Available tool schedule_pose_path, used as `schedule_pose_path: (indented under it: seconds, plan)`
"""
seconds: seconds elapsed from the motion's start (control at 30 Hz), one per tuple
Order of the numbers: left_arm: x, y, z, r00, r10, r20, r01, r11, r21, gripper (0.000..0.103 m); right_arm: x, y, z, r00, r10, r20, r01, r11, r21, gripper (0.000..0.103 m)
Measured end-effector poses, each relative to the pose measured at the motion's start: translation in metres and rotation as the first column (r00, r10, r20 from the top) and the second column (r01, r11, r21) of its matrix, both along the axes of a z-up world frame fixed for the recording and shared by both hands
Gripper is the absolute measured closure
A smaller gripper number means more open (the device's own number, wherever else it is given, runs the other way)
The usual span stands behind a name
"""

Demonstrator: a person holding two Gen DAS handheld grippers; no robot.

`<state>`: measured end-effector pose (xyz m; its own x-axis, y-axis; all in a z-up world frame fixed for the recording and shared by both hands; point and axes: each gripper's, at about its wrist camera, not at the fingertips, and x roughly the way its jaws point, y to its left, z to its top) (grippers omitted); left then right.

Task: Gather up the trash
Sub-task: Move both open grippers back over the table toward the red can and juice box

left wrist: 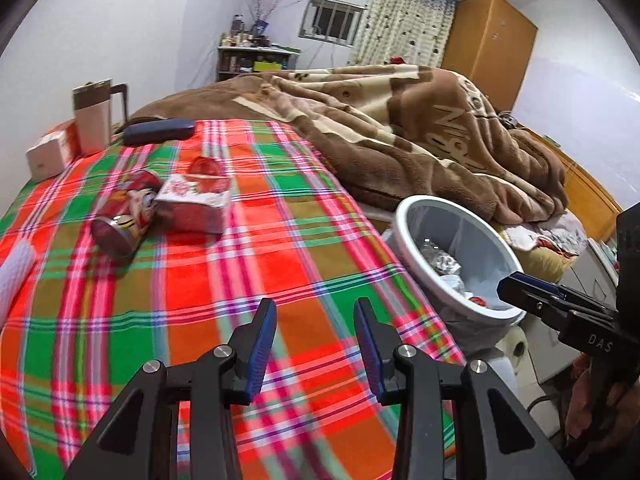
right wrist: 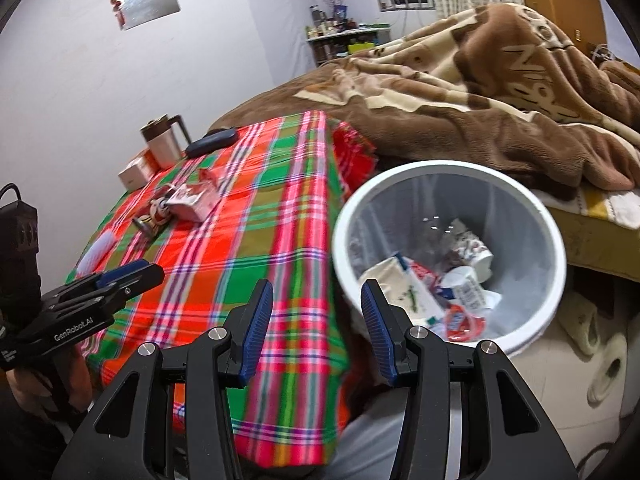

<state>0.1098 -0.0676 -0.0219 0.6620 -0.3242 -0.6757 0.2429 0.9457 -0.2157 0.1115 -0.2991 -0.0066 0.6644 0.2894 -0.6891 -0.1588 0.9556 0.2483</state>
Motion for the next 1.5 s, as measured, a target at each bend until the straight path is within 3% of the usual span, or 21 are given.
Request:
schedule_pose_path:
  seconds: [0.57,1.1,1.13,1.17,1.2,1.27,1.37,1.5]
  plan:
    - [-0.006,0.066,-0.007,0.991,0.135,0.000,-0.135,0.991,0.016,0.063,0.022,0.062,0.006,0.983,0.184,0.018,-0.184,0.983,-0.001,0.055]
    - [0.008,0.142,-0.006,0.958,0.287,0.008,-0.287,0.956,0.056,0.063,0.064,0.113,0.012,0.952,0.303,0.039,-0.301,0.952,-0.049,0.055]
    - [0.009,0.147,-0.007,0.954,0.298,0.006,-0.298,0.953,0.060,0.063,0.067,0.116,0.012,0.950,0.309,0.035,-0.308,0.950,-0.051,0.049]
    - [0.010,0.153,-0.007,0.951,0.310,0.004,-0.309,0.949,0.065,0.063,0.071,0.119,0.011,0.948,0.316,0.030,-0.314,0.948,-0.057,0.037]
    - [0.012,0.157,-0.008,0.948,0.317,0.002,-0.316,0.946,0.066,0.063,0.074,0.121,0.011,0.947,0.321,0.029,-0.318,0.946,-0.060,0.034]
    - [0.014,0.168,-0.009,0.941,0.340,0.002,-0.339,0.938,0.075,0.063,0.080,0.127,0.009,0.943,0.332,0.024,-0.331,0.942,-0.062,0.033]
    - [0.017,0.183,-0.009,0.931,0.364,0.010,-0.364,0.928,0.085,0.053,0.087,0.136,0.006,0.935,0.355,0.012,-0.353,0.932,-0.078,0.033]
    - [0.023,0.202,-0.007,0.919,0.393,0.029,-0.393,0.913,0.113,0.052,0.099,0.147,0.002,0.922,0.387,-0.005,-0.385,0.917,-0.107,0.033]
